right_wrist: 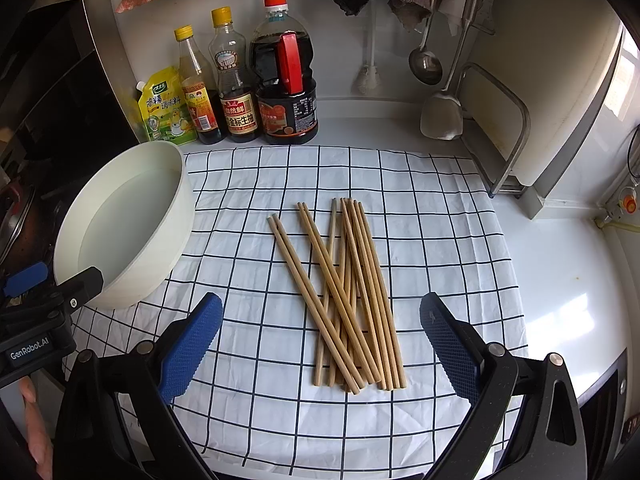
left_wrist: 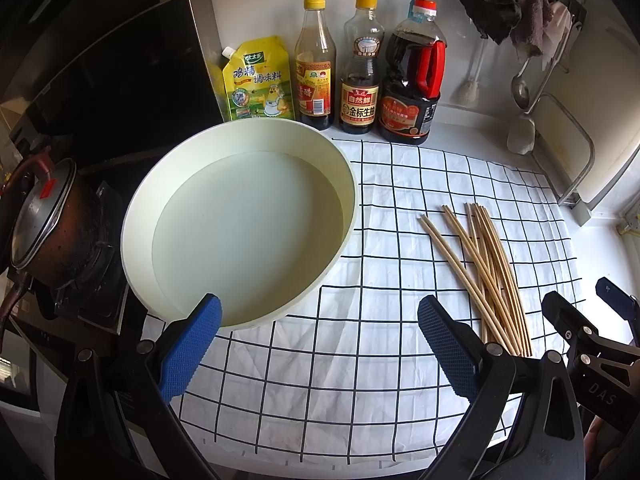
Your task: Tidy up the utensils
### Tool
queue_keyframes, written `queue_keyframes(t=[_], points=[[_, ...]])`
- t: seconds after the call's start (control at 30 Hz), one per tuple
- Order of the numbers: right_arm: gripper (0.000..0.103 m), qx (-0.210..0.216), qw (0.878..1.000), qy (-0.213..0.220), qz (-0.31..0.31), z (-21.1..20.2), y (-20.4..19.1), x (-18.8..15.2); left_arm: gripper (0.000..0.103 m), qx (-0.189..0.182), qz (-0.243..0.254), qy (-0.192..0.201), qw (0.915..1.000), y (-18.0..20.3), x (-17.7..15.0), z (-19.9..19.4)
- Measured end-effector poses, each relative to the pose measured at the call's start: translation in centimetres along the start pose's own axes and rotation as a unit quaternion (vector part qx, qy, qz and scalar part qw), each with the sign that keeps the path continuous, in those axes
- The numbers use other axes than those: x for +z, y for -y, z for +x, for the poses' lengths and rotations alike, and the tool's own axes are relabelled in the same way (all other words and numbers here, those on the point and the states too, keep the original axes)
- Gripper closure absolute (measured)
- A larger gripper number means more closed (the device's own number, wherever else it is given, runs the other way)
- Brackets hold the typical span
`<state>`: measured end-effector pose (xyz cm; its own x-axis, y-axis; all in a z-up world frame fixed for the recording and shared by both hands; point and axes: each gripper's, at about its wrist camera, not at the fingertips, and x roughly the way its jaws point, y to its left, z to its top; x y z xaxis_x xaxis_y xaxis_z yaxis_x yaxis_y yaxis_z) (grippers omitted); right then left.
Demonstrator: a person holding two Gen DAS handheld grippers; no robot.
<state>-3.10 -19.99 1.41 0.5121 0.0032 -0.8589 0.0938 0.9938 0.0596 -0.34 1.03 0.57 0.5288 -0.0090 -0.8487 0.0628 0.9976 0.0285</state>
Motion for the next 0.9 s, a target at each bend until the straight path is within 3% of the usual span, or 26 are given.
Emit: queue_keyframes(t=[0.43,0.9], points=[[0.009,0.005,1.0,-0.007,0.004,0.4,0.7,-0.5,0.006,-0.003,0.002,-0.012,0.9999,0.3,-0.6,1.1],[0.009,0.011,0.999,-0.042,0.031,3.8,8.2,-3.5,0.006,-0.045,0.047,-0.043,0.997,7.2,-1.3,4.6]])
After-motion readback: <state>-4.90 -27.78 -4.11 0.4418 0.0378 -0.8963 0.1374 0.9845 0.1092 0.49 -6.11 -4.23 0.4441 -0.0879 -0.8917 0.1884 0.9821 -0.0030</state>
